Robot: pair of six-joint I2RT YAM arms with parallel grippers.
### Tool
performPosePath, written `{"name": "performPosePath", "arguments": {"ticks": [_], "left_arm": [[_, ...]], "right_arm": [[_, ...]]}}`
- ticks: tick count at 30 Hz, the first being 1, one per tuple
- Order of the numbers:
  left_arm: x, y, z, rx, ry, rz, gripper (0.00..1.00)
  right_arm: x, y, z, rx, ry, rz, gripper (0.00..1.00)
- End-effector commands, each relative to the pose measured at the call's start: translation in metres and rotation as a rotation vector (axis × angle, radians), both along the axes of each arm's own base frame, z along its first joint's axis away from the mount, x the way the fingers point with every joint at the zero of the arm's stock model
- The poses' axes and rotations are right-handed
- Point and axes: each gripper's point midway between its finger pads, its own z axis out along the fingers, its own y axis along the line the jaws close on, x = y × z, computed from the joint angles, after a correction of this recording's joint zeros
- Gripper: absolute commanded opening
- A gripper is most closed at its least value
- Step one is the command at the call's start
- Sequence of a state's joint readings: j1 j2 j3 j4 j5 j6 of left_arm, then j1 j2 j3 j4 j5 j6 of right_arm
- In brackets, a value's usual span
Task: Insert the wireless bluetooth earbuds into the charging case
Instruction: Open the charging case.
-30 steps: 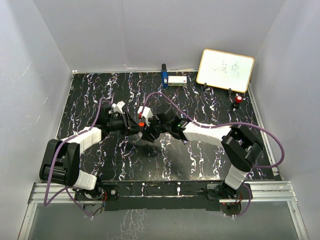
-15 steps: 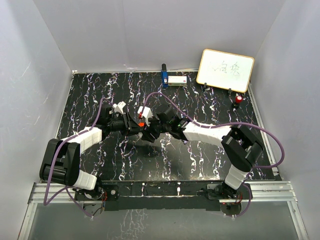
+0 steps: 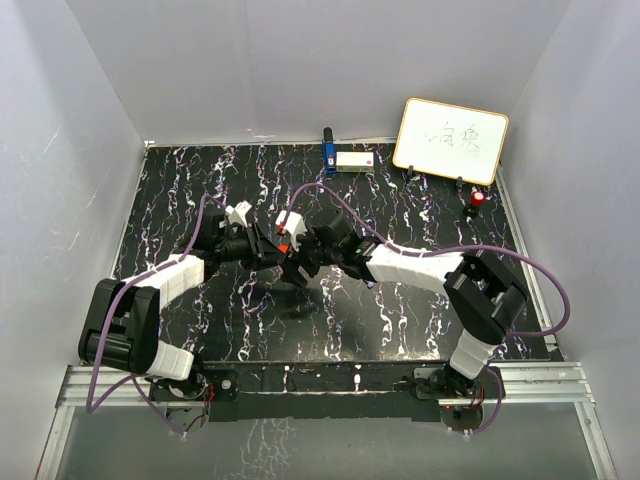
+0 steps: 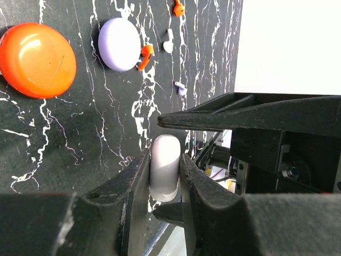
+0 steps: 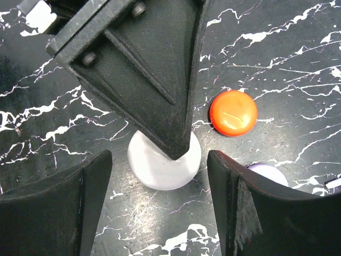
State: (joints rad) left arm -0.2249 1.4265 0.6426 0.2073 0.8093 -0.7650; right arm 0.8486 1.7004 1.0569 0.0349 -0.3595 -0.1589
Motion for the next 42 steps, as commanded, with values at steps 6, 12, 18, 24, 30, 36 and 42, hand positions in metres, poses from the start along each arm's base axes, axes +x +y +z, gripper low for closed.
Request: {"name": "performPosePath", "arguments": {"ticks": [6, 12, 18, 24, 30, 36, 42], "left_arm": [[0.032, 0.003, 0.027, 0.008, -0.103, 0.128, 0.00], [0.051, 0.008, 0.044, -0.016, -0.191, 0.229, 0.00], [0.066, 0.016, 0.078, -0.101, -0.337, 0.350, 0.00], [0.077, 0.014, 0.101, -0.276, -0.392, 0.417, 0.00], [0.075, 0.011, 0.107, -0.432, -0.396, 0.423, 0.00], [0.073, 0.012, 0.103, -0.444, -0.381, 0.431, 0.00], [0.071, 0.010, 0.105, -0.447, -0.377, 0.420, 0.00]], "right_arm": [[0.021, -0.027, 0.098, 0.242, -0.078, -0.203, 0.76], [0.044, -0.072, 0.110, 0.339, 0.038, -0.520, 0.92], [0.063, -0.077, 0.110, 0.378, 0.188, -0.619, 0.96], [0.078, -0.054, 0.110, 0.403, 0.302, -0.611, 0.95], [0.086, -0.044, 0.113, 0.436, 0.378, -0.615, 0.93], [0.087, -0.044, 0.107, 0.444, 0.402, -0.627, 0.93], [0.090, -0.041, 0.100, 0.433, 0.415, -0.632, 0.93]]}}
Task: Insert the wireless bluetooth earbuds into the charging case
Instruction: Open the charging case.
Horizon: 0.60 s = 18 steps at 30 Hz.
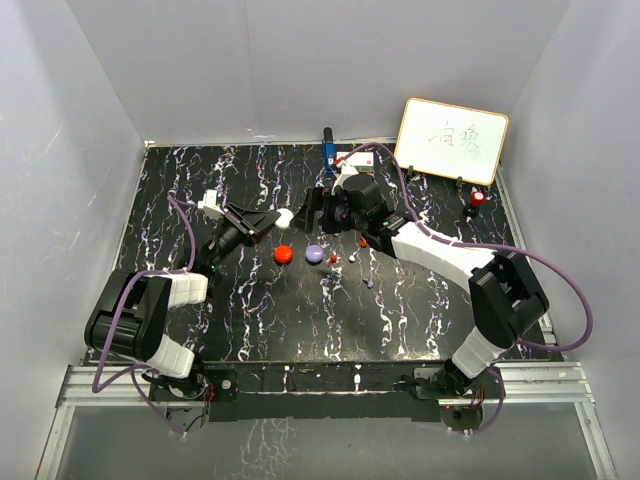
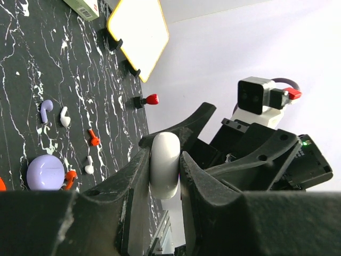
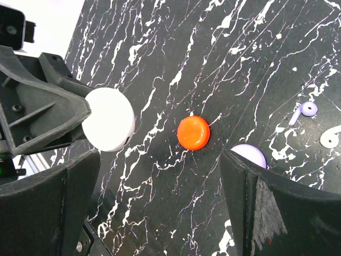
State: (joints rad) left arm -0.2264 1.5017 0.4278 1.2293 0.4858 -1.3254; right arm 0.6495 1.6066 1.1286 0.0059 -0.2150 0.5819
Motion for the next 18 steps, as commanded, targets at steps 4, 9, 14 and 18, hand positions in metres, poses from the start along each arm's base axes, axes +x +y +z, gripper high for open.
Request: {"name": "performPosePath", "arguments": {"ticks": [4, 9, 14, 18], "left_arm": [[-0.006, -0.002, 0.028, -0.030, -0.092, -0.016, 0.00], [-0.008, -0.001, 0.026, -0.023, -0.082, -0.017, 0.00], [-0.009, -0.001, 0.021, -0.010, -0.064, -0.013, 0.00], [-0.009, -0.001, 0.020, -0.015, -0.062, -0.016, 0.00]], "right_arm": [[0.015, 0.011, 0.024, 0.061, -0.045, -0.005, 0.93], [0.016, 0.012, 0.026, 0.070, -0.045, -0.004, 0.93], [0.015, 0.011, 0.038, 0.085, -0.067, -0.009, 0.93], [0.017, 0.011, 0.038, 0.085, -0.067, -0.009, 0.93]]}}
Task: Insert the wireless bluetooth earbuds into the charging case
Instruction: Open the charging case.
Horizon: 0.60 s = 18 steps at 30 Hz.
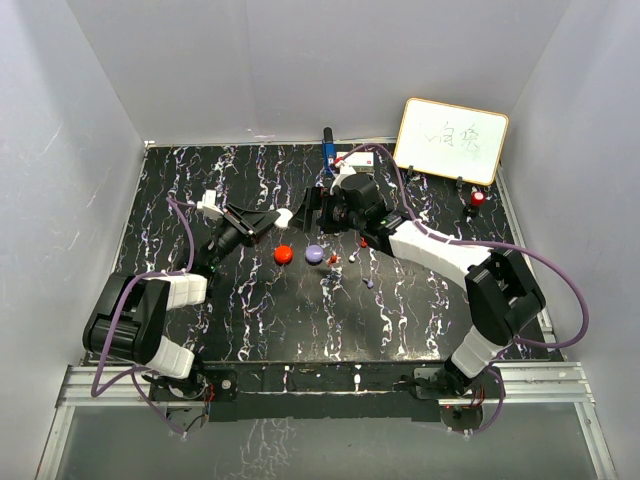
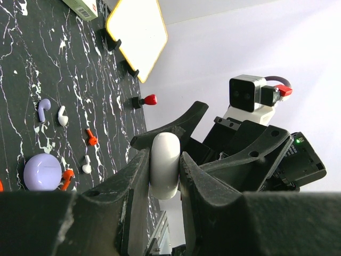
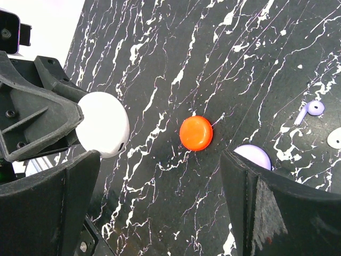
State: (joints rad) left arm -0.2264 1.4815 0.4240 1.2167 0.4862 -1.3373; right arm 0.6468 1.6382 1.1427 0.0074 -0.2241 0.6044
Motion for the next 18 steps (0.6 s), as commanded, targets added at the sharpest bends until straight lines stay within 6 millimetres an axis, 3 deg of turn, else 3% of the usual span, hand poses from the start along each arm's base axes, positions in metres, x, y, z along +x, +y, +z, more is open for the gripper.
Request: {"name": "performPosePath", "arguments": {"ticks": [1, 5, 12, 16, 18], "left_arm": [[-0.007, -0.001, 0.016, -0.005, -0.064, -0.015, 0.00], [-0.008, -0.002, 0.019, -0.002, -0.069, -0.018, 0.00], [-0.008, -0.002, 0.023, -0.005, -0.073, -0.017, 0.00], [-0.007, -0.002, 0.027, -0.015, -0.077, -0.020, 0.00], [-0.007, -0.002, 0.029, -0.021, -0.080, -0.019, 0.00]], "right_arm": [[0.014, 0.008, 0.046, 0.080, -0.098, -0.004, 0.93], [0.017, 0.008, 0.040, 0.072, -0.089, -0.014, 0.94], [0.023, 0.007, -0.004, 0.019, 0.010, -0.035, 0.94], [0.024, 0.006, -0.014, 0.007, 0.026, -0.042, 0.94], [0.026, 0.007, -0.030, -0.017, 0.048, -0.047, 0.94]]}}
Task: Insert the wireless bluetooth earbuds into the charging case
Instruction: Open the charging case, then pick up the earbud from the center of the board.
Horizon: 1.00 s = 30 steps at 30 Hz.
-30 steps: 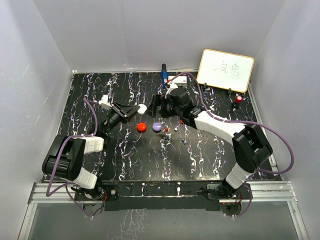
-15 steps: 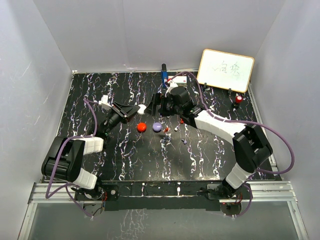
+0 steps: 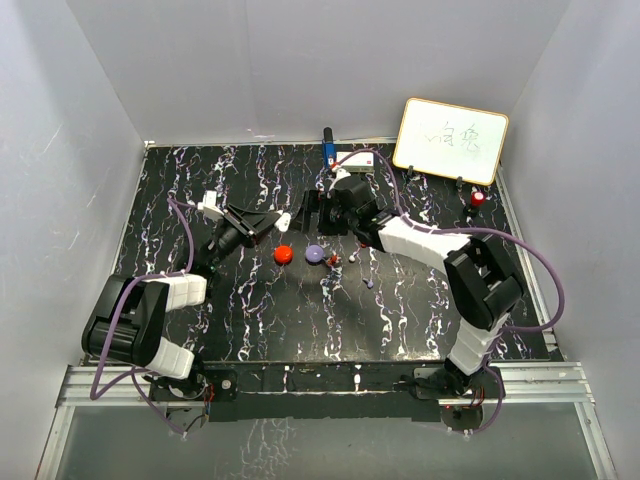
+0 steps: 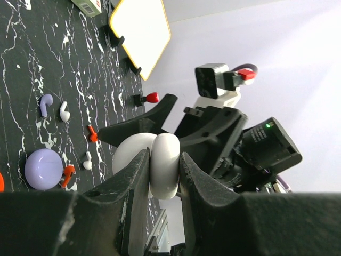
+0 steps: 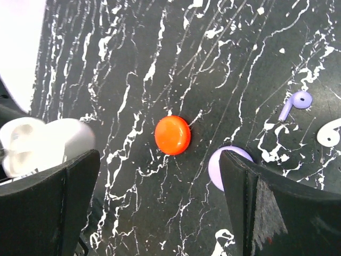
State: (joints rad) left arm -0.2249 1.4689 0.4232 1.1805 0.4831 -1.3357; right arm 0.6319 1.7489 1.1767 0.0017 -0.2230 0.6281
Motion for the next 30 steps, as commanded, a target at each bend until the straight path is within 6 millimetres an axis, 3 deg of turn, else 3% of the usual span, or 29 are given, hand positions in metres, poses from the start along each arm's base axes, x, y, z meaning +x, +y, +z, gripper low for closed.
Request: {"name": "performPosePath", "arguments": {"ticks": [1, 8, 9, 13, 17, 23, 30], "left_arm": [[-0.006, -0.004, 0.033, -0.031, -0.104, -0.027, 0.00], [-0.005, -0.003, 0.036, -0.036, -0.099, -0.021, 0.00], [-0.004, -0.003, 0.036, -0.035, -0.099, -0.018, 0.00], [-0.001, -0.001, 0.037, -0.035, -0.098, -0.002, 0.00], [0.005, 0.008, 0.024, -0.023, -0.036, 0.048, 0.00], [0.009, 0.025, 0.017, -0.013, 0.019, 0.150, 0.00], [-0.003, 0.039, 0.019, -0.011, 0.036, 0.222, 0.00]], "right_arm": [[0.012, 0.004, 0.008, 0.017, -0.034, -0.022, 0.94], [0.017, -0.013, 0.001, -0.034, -0.040, -0.069, 0.94], [0.016, -0.017, 0.010, -0.026, -0.056, -0.075, 0.94], [0.013, -0.032, 0.016, -0.056, -0.079, -0.100, 0.95], [0.015, -0.054, 0.021, -0.169, -0.135, -0.132, 0.95], [0.024, -0.096, -0.004, -0.457, -0.109, -0.198, 0.93], [0.025, -0.103, -0.023, -0.556, -0.071, -0.177, 0.81]]}}
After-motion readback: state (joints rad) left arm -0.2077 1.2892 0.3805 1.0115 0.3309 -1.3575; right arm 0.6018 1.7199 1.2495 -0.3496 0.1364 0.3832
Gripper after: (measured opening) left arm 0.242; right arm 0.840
